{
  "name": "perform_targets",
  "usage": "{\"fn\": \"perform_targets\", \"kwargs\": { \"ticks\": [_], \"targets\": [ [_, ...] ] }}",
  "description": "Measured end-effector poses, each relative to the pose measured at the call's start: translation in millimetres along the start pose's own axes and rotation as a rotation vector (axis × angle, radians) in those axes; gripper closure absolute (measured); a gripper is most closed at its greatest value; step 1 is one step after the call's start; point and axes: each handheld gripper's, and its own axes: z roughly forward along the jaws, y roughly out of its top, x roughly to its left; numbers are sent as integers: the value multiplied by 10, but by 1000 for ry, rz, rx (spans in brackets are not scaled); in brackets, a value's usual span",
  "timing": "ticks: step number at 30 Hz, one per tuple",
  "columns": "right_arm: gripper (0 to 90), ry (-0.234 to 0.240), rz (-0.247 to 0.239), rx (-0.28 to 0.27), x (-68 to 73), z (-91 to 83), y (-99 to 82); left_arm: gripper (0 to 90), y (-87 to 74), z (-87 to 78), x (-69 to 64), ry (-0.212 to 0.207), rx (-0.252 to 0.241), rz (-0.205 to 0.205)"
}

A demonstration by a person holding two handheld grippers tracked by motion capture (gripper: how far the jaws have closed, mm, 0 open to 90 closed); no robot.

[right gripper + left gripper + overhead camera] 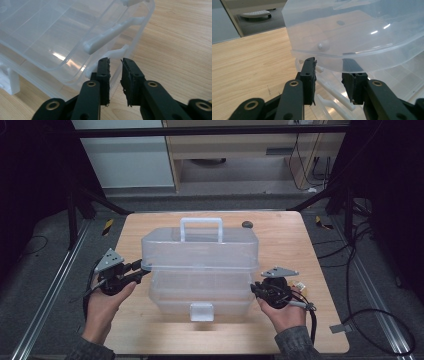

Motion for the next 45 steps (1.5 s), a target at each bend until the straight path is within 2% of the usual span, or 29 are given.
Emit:
{"fn": "perform_targets", "kwargs": {
  "ticks": [13,24,45],
  "targets": [
    [776,-8,-26,4,14,-2,7,613,46,9,41,3,-13,-15],
    [774,-3,-19,-1,6,-6,-1,573,81,64,78,6,-21,-27],
    [779,-1,-44,8,-15,-12,11,573,121,81,96,2,-27,-30]
  ]
}}
